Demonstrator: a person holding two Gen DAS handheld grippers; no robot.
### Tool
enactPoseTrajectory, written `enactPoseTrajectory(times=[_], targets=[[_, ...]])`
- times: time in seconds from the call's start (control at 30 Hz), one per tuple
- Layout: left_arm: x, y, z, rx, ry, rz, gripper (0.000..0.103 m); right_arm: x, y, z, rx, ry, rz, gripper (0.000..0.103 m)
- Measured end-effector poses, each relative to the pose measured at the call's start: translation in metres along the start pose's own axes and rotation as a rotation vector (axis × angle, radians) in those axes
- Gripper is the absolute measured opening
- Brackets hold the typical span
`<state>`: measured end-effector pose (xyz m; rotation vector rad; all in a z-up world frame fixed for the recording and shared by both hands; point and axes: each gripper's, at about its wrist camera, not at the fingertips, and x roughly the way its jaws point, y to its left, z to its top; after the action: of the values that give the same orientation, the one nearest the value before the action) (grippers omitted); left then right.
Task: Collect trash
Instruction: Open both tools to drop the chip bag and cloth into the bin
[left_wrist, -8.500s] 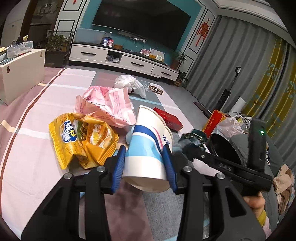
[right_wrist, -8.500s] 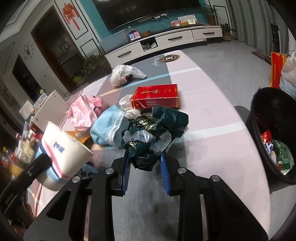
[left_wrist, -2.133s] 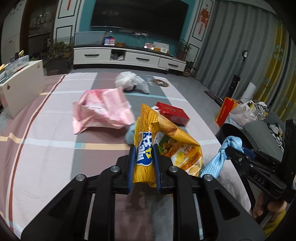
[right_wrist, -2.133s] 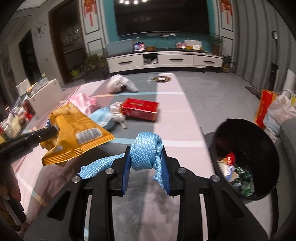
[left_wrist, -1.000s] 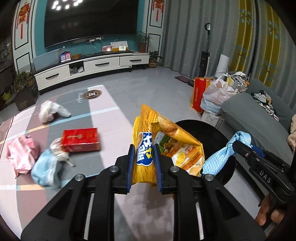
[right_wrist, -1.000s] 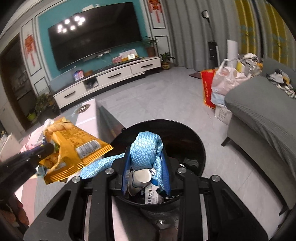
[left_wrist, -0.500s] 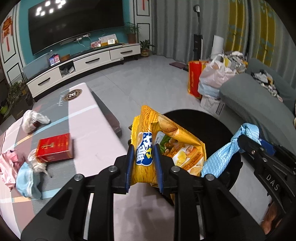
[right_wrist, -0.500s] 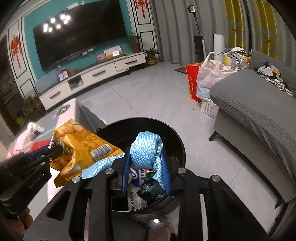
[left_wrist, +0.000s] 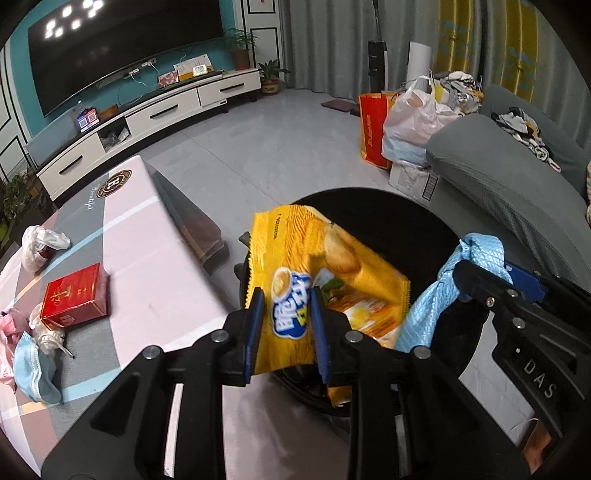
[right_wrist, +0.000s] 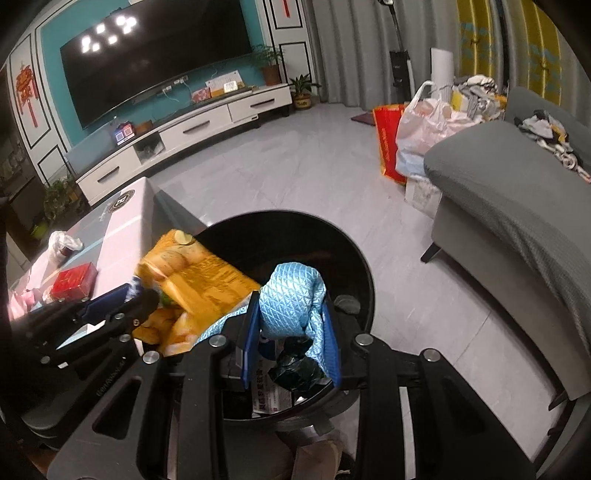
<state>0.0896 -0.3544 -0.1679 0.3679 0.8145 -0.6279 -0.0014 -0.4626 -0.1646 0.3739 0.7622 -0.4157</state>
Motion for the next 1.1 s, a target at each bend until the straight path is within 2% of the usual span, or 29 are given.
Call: enactPoseTrajectory(times=[0.13,0.17,0.23,0.4,0.57,0.77,0.83,1.1], targets=[[0.003,-0.003,-0.001,0.004,0.011,-0.009,0.028,0.004,0.003,0.0,-0.011,0.013,-0.002,0.032],[0.003,-0.003,-0.001,0.003,0.01,-0.012,0.03,0.004,0.004,0.0,-0.014,0.015,-0.002,0.032],[0.001,-0.003,-0.001,0.004,0.008,-0.017,0.041,0.003,0.005,0.0,-0.013,0.013,-0.004,0.034],[-0.005,0.0,-0.001,0.002,-0.009,-0.018,0.049,0.003,0.005,0.0,-0.005,0.01,-0.004,0.041],[-0.011,0.006,-0.001,-0.018,-0.021,-0.018,0.055,0.003,0.005,-0.001,-0.006,0.008,-0.007,0.044],[-0.019,0.015,-0.004,-0.048,-0.029,-0.024,0.066,0.0,0.006,-0.001,-0.006,-0.001,-0.007,0.053],[-0.022,0.019,-0.005,-0.064,-0.031,-0.028,0.072,-0.001,0.006,-0.001,-0.005,-0.005,-0.008,0.061],[-0.038,0.037,-0.012,-0.103,-0.052,-0.019,0.092,-0.012,0.011,-0.001,-0.019,-0.024,-0.016,0.069]])
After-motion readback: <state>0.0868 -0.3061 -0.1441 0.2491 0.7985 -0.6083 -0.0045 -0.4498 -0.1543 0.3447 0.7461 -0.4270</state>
